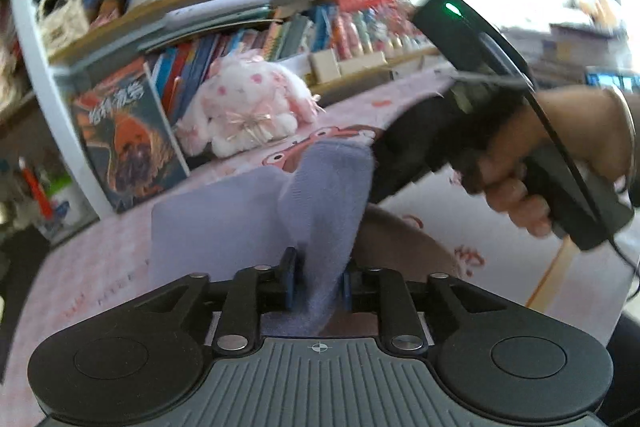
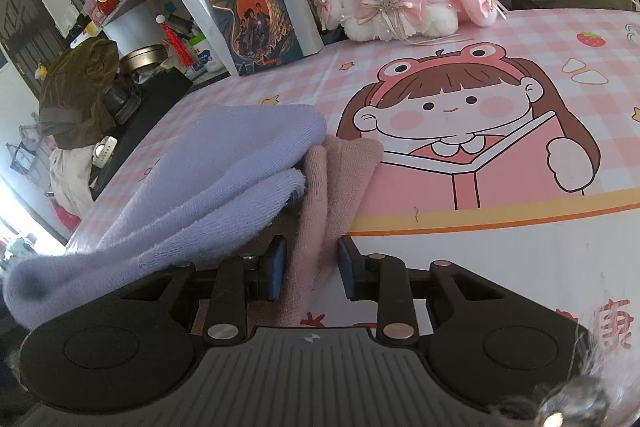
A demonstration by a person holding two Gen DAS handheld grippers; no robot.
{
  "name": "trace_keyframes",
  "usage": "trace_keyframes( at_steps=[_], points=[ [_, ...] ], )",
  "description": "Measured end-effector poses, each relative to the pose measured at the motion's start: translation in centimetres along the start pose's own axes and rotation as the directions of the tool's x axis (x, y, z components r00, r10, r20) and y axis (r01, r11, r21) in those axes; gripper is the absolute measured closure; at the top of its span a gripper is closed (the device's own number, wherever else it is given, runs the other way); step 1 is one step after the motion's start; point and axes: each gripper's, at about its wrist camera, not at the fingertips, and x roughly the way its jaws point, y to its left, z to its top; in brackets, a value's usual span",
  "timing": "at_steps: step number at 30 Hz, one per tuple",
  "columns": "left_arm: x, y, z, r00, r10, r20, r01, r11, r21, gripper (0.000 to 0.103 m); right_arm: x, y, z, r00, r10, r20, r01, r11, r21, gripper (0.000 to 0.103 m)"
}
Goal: Fold clothes
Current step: 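Fold the lavender edge with the left gripper over toward the right gripper, then open the left gripper and press the lavender fold flat onto the stack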
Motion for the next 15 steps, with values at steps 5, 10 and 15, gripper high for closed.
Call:
trace_keyframes(
  at_steps=[5,10,15],
  points=[
    [-0.3,-1.2,-0.5,1.000,0.004,-0.020,-0.002,0.997,0.075,0.077,0.0,-0.2,-0.1,1.000,0.006,0.006,-0.006,1.000,0.011,0.077],
    [-1.6,-0.8,-0.8,0.999,-0.033,-0.014,0.034,0.996,0.079,0.071,-0.2,-0.3,0.0,1.000,0.007,-0.002,-0.007,0.999,0.043,0.077],
    [-4.6,2.0,-0.5,0.990,-0.125,0.062,0.127,0.992,-0.026,0.069,-1.6,-0.3,-0.7,1.000,-0.001,-0.004,0.001,0.999,0.033,0.073]
  ],
)
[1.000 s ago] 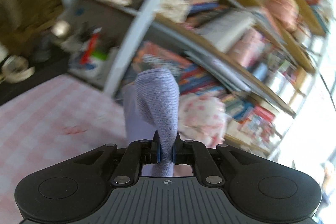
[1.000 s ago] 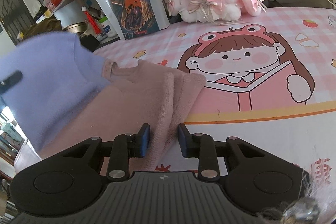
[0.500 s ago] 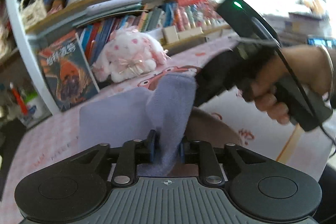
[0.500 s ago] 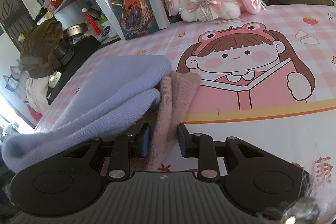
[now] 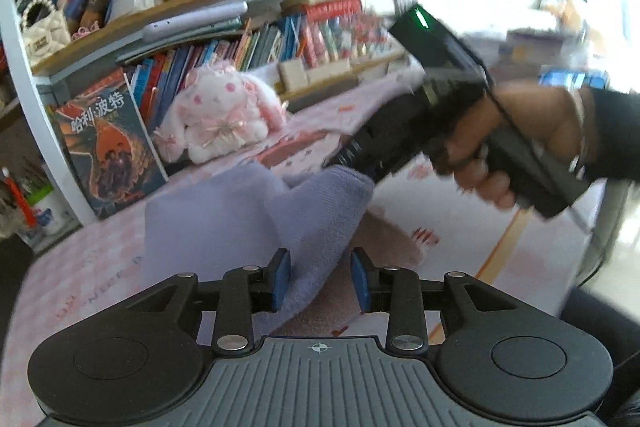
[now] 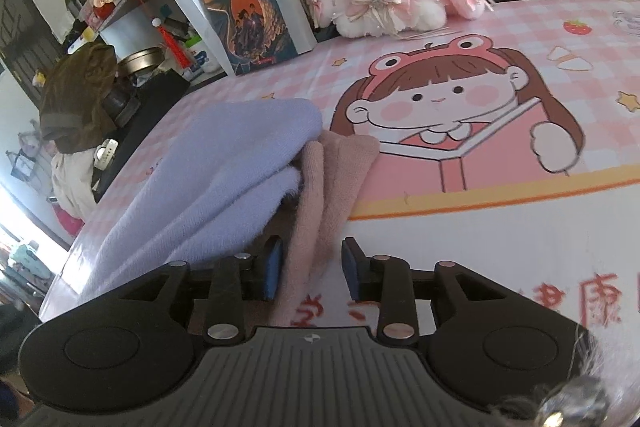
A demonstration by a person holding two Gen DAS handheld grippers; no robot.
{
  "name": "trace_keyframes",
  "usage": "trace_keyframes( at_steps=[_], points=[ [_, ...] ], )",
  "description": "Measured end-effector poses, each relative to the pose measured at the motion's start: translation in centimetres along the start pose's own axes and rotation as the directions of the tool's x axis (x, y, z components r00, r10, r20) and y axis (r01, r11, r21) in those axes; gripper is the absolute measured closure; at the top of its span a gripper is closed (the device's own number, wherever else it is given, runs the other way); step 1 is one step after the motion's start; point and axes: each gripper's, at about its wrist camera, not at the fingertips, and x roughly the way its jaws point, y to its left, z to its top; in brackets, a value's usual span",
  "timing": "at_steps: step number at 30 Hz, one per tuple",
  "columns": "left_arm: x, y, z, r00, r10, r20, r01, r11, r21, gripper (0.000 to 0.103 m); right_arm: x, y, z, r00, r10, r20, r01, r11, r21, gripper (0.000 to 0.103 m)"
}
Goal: Fold clothes
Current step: 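Open the left gripper and press the lavender fold flat onto the stack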
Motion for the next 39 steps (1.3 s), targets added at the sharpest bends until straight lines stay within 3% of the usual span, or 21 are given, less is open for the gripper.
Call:
trace_keyframes(
  at_steps=[3,5,9,12,14,15,19,24,29,35,39],
  points=[
    [-1.8,2.7,0.7,0.996,-0.017,0.085,0.027,0.993,-0.113,0.069,-1.2,0.0,-0.5,1.000,-0.004,0.021,0.004,1.000,0.001,0.072],
    [-2.3,4.7,0.8,0.992,0.010,0.128,0.016,0.980,-0.196,0.069,-2.3,0.0,-0.5,0.999,0.008,0.049,-0.009,1.000,0.017,0.072],
    [-0.8,7.0,-0.3,0.990,0.092,0.103,-0.060,0.957,-0.283,0.074,-4.4,-0.6,-0.3,0.988,0.092,0.123,-0.105,0.989,0.105,0.071],
    [1.8,5.2,-2.4,0.996,0.083,-0.039,-0.089,0.977,-0.194,0.076,-4.9,-1.2,-0.3,0.970,0.194,0.145,-0.223,0.950,0.217,0.066],
    [2.1,3.2,-3.3,0.991,0.129,-0.035,-0.132,0.988,-0.077,0.076,-4.3,-0.9,-0.2,0.964,0.237,0.120,-0.260,0.935,0.241,0.061],
    [2.2,2.9,-3.5,0.990,0.140,-0.033,-0.142,0.987,-0.069,0.076,-4.0,-0.6,-0.1,0.965,0.242,0.105,-0.261,0.933,0.248,0.060],
    [2.2,3.5,-3.7,0.990,0.138,-0.025,-0.140,0.979,-0.146,0.076,-1.4,0.5,0.2,0.971,0.234,0.057,-0.241,0.937,0.252,0.058],
    [1.9,3.5,-4.1,0.990,0.138,-0.020,-0.140,0.981,-0.131,0.076,1.1,0.4,1.7,0.981,0.179,0.078,-0.194,0.935,0.298,0.058],
    [1.9,3.3,-4.4,0.990,0.139,-0.012,-0.140,0.981,-0.131,0.076,0.0,-0.3,2.2,0.983,0.130,0.129,-0.163,0.939,0.301,0.058],
    [1.8,3.1,-4.6,0.990,0.143,-0.001,-0.142,0.980,-0.136,0.076,-0.8,-0.6,0.8,0.981,0.181,0.072,-0.194,0.929,0.315,0.058],
    [1.8,3.2,-4.7,0.990,0.141,0.004,-0.139,0.981,-0.139,0.076,-0.9,-0.3,-0.1,0.983,0.174,0.054,-0.182,0.929,0.323,0.058]
  ],
)
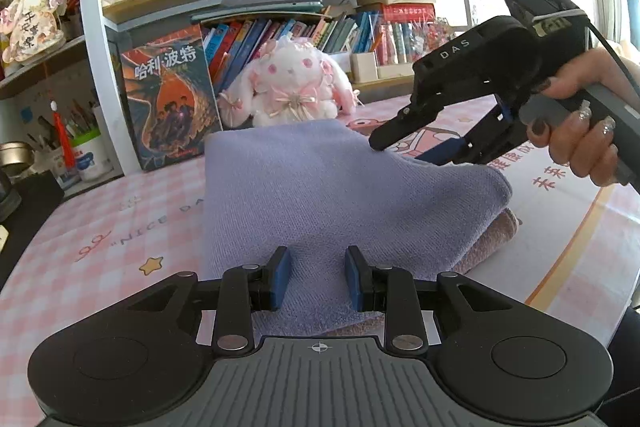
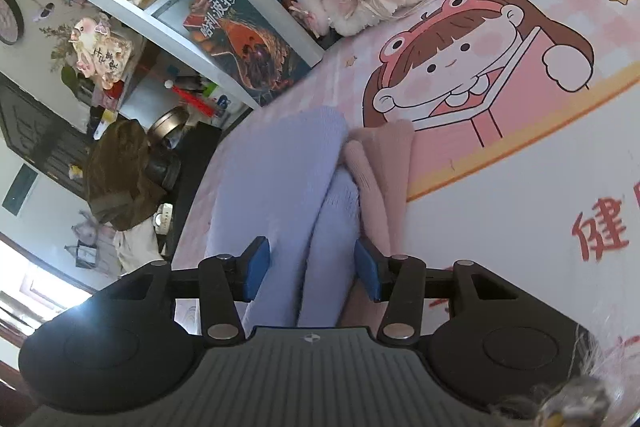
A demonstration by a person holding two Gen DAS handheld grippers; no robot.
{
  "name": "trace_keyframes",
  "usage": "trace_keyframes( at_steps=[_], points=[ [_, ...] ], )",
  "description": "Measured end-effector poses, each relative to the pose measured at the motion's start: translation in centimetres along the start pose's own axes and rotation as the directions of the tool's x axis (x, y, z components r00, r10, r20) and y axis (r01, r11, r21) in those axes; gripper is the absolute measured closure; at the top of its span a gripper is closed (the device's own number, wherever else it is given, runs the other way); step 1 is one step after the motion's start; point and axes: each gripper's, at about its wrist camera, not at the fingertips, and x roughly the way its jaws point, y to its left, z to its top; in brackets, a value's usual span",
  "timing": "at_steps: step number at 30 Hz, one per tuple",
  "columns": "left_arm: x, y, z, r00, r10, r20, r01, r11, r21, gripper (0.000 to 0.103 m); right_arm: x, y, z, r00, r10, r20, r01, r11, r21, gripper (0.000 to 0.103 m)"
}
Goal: Fold clothes
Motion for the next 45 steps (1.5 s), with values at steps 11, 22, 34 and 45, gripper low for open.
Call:
trace_keyframes(
  at_steps=[11,22,34,45],
  points=[
    [0.0,0.3,-0.1,1.000,-0.011,0.006,0.011,1.000,-0.014,0.076,1.9,-0.1,0.6,0.999,0.042,-0.018,-0.041,0.997,0.065,0.054],
    [0.1,0.6,-0.3,1.000,-0.026,0.007,0.027,0.999,-0.038,0.076,1.2,3.2,2.8,0.974,0.205,0.094,-0.202,0.979,-0.037,0.068],
    [0.1,0.3,-0.3,1.000,-0.019,0.009,0.019,1.000,-0.023,0.076,-2.6,3.4,2.5,0.960,0.193,0.202,-0.179,0.980,-0.090,0.068],
    [0.1,0.2,-0.3,1.000,-0.014,0.000,0.014,1.000,-0.022,0.075,0.4,5.7,-5.9,0.986,-0.159,0.054,0.162,0.826,-0.541,0.085]
  ],
)
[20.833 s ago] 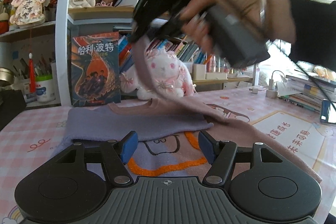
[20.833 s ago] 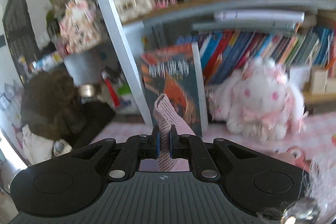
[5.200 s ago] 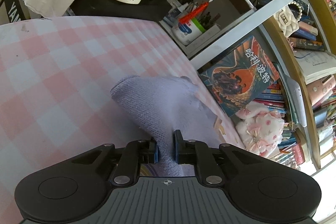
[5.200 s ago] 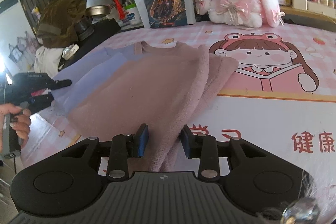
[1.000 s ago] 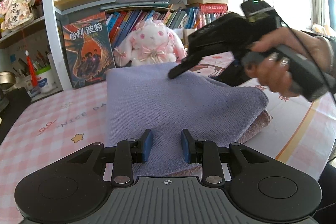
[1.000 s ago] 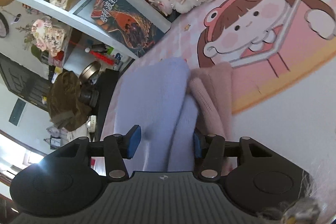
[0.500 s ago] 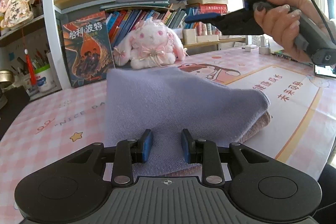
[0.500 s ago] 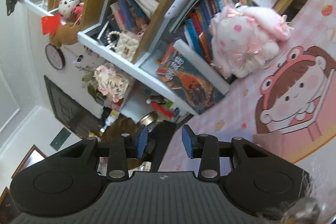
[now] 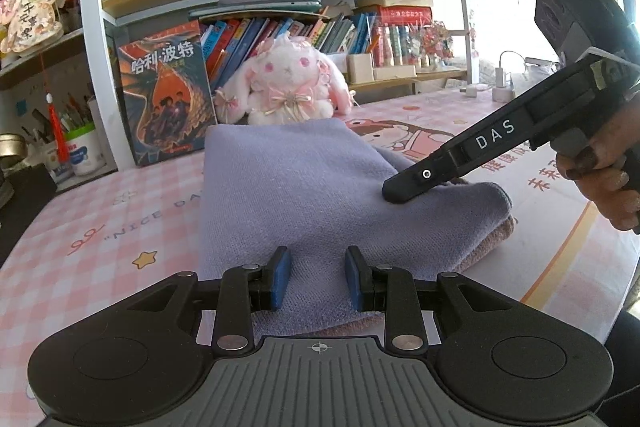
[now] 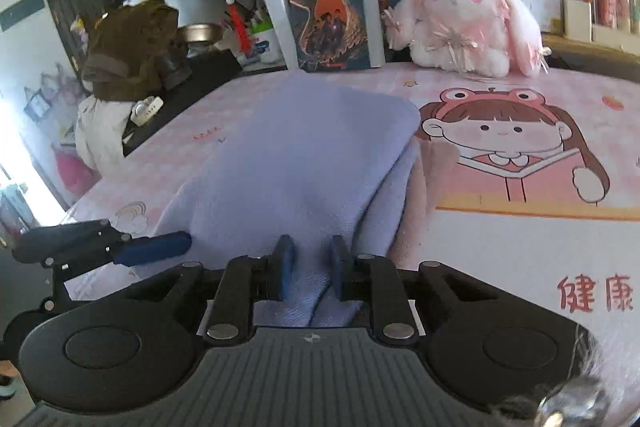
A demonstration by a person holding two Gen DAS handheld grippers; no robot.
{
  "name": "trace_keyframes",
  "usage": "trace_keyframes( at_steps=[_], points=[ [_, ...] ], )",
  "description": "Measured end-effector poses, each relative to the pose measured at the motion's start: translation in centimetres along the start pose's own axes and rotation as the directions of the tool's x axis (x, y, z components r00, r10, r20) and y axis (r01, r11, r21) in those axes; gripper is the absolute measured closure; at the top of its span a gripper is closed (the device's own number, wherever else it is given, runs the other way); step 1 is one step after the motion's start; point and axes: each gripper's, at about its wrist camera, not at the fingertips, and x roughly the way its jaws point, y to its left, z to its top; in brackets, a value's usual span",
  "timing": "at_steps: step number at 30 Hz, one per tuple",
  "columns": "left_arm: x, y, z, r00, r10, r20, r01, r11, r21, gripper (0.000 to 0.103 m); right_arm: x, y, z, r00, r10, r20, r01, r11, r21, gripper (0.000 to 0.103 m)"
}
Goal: Fold clothes
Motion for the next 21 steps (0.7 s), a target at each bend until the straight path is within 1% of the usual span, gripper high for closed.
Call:
trace_keyframes(
  at_steps=[5,8,11,14,16,17,18,19,21],
  points=[
    [-0.1,0.0,0.2,1.000,0.007,-0.010,-0.007,1.000,-0.021,0.072,-0.4,0.0,-0.2,1.000,-0.016,0.008,0.016,0.999,0.028,0.085],
    [-0.3,0.1,0.2,1.000,0.010,-0.009,-0.010,0.999,-0.045,0.071,-1.1,0.0,-0.3,0.999,-0.034,0.019,0.034,0.999,0.041,0.081],
    [-0.8,-0.3,0.1,1.000,0.025,-0.004,-0.025,0.999,-0.037,0.071,-2.1,0.3,-0.6,0.998,-0.052,0.031,0.050,0.998,0.047,0.081],
    [-1.6,-0.9,0.3,0.999,0.046,0.009,-0.046,0.999,-0.022,0.068,-2.8,0.7,-0.9,0.996,-0.078,0.039,0.077,0.996,0.037,0.081],
    [-2.4,-1.3,0.2,0.998,0.054,0.033,-0.054,0.999,-0.010,0.054,-3.4,0.8,-0.9,0.994,-0.095,0.046,0.093,0.995,0.038,0.074],
    [-2.8,-1.5,0.2,0.998,0.054,0.044,-0.054,0.999,-0.003,0.052,-3.8,0.9,-0.8,0.992,-0.112,0.051,0.110,0.993,0.040,0.065],
    [-3.2,-1.6,0.2,0.998,0.049,0.050,-0.050,0.999,0.003,0.051,-4.2,0.8,-0.7,0.991,-0.124,0.058,0.121,0.992,0.044,0.058],
    [-3.6,-1.6,0.2,0.997,0.045,0.055,-0.046,0.999,0.006,0.051,-4.6,0.7,-0.6,0.991,-0.119,0.064,0.115,0.992,0.055,0.056],
    [-4.3,-1.2,0.4,0.998,0.038,0.058,-0.037,0.999,-0.011,0.050,-5.3,0.3,-0.4,0.992,-0.101,0.072,0.095,0.992,0.088,0.043]
  ],
)
